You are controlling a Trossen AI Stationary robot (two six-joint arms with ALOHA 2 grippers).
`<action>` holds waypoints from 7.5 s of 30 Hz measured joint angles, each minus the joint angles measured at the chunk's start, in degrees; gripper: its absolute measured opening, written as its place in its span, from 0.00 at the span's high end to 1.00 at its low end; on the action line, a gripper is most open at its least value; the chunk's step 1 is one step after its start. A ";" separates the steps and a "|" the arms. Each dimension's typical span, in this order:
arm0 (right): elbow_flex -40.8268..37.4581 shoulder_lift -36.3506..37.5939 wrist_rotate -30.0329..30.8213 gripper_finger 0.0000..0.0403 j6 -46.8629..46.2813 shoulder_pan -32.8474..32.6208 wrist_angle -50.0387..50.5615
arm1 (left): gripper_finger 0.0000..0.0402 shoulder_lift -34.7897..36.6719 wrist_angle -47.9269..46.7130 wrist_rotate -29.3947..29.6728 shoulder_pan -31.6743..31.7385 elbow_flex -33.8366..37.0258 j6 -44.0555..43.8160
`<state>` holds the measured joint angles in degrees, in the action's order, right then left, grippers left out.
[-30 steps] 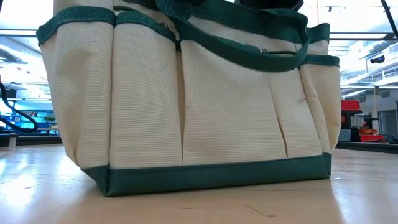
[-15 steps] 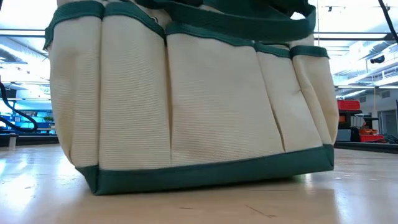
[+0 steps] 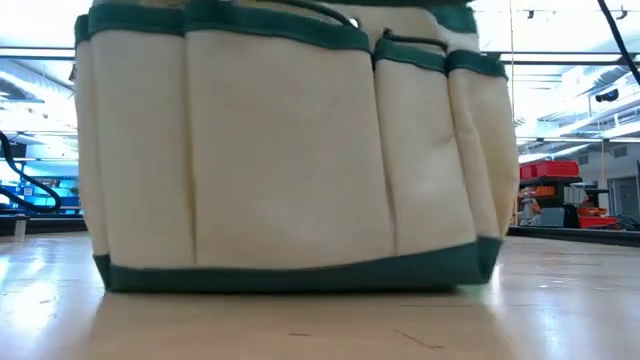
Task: Pick & Place Garden tools in Gardening bag
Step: Prepare the gray gardening bag, then put the green spray bottle into the gray gardening bag
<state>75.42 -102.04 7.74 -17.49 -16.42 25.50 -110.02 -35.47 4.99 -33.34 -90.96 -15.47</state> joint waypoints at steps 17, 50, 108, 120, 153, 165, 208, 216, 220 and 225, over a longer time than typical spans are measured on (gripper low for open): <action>0.00 2.84 3.21 1.00 -1.97 5.85 3.32 | 0.98 0.04 -0.07 -2.27 -2.15 0.00 0.68; 0.00 2.82 -2.47 0.86 -0.01 -0.33 2.49 | 0.86 0.08 1.40 -1.77 -0.01 -0.02 -1.29; -0.03 7.60 -4.84 0.68 -1.69 19.65 19.87 | 0.68 17.90 -32.42 20.90 2.68 -0.06 -7.87; -0.11 0.99 -8.72 0.64 1.50 22.32 18.90 | 0.68 17.90 -33.96 21.35 2.68 -0.04 -7.91; -0.11 -7.45 -11.71 0.48 1.21 20.15 18.42 | 0.68 17.88 -34.22 21.23 2.68 -0.04 -7.91; -0.11 -11.11 -11.67 0.58 1.90 20.15 19.80 | 0.68 17.88 -34.22 20.70 2.66 -0.04 -7.91; 23.34 -9.00 -2.76 0.70 7.88 15.71 27.92 | 0.68 17.81 -34.20 20.68 2.60 -0.06 -7.96; 23.34 -5.09 0.27 0.70 5.97 12.09 26.44 | 0.68 17.81 -34.35 20.68 2.60 -0.06 -7.97; 23.37 -2.71 3.81 0.70 4.93 9.77 25.19 | 0.68 17.81 -34.38 20.68 2.45 -0.06 -8.28; 23.39 -0.61 6.33 0.70 4.46 6.78 23.47 | 0.68 17.81 -34.38 20.68 2.18 -0.06 -8.37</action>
<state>98.80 -102.64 14.08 -13.03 -9.64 48.96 -92.20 -69.84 25.67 -31.16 -91.02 -23.83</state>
